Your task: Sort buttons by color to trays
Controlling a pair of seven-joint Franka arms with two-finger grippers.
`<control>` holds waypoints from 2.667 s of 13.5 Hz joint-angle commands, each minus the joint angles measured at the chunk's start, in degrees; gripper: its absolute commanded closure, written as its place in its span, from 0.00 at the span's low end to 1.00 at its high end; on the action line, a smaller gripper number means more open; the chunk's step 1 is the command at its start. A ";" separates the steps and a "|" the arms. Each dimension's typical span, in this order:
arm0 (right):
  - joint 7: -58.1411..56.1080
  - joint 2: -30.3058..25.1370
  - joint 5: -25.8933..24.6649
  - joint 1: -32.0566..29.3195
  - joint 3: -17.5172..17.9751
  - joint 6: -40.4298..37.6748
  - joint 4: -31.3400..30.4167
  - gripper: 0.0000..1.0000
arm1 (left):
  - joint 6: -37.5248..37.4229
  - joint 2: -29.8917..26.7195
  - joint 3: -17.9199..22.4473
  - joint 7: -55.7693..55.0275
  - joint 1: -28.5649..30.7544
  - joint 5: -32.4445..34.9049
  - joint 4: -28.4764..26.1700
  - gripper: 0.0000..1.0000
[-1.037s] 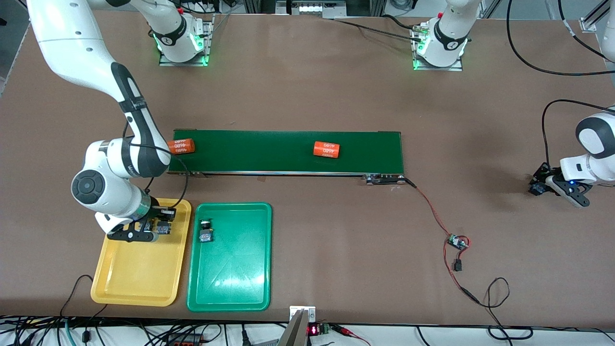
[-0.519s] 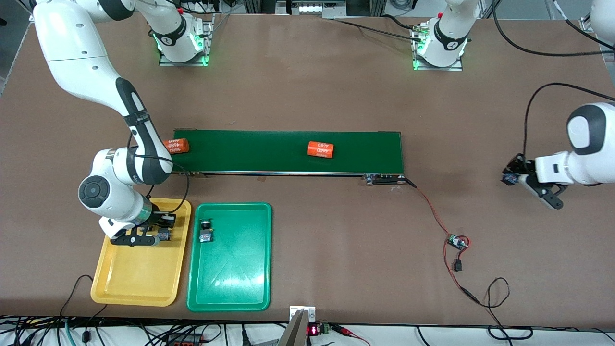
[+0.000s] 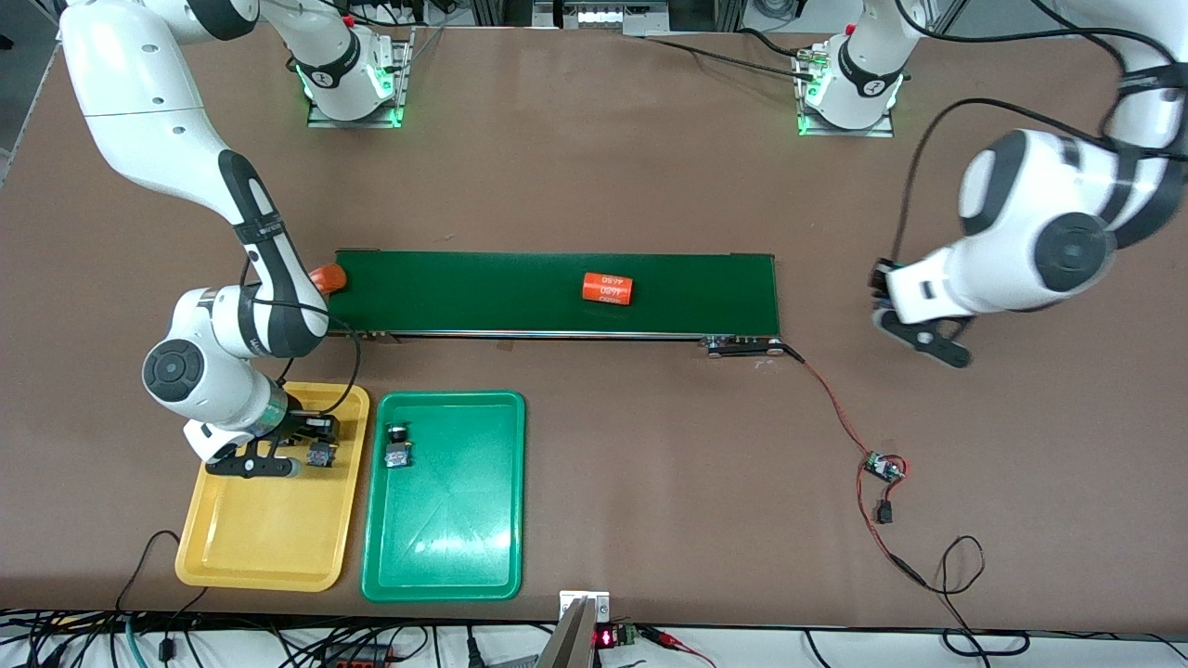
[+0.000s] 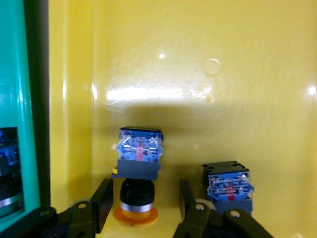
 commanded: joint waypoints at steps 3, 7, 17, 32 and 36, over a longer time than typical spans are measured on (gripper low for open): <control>4.05 -6.03 1.48 0.36 2.95 -5.95 -2.48 0.00 | 6.96 0.39 -0.98 -9.23 -4.05 -2.23 -2.53 1.00; 11.69 -12.19 1.57 4.05 3.57 -17.36 -2.93 0.00 | 10.92 2.41 -0.98 -17.41 -9.14 -2.14 -2.54 1.00; 23.93 -32.66 2.53 13.37 4.01 -15.81 -24.43 0.00 | 21.81 8.57 -1.07 -24.89 -15.58 -2.14 -5.07 0.99; 26.65 -40.95 2.53 15.92 4.27 -7.98 -38.79 0.00 | 23.41 7.88 -0.64 -27.36 -17.69 -2.23 -4.30 0.00; 26.65 -41.12 2.53 16.44 4.27 -8.07 -38.53 0.00 | 20.87 2.61 2.18 -27.45 -16.12 -1.88 -2.45 0.00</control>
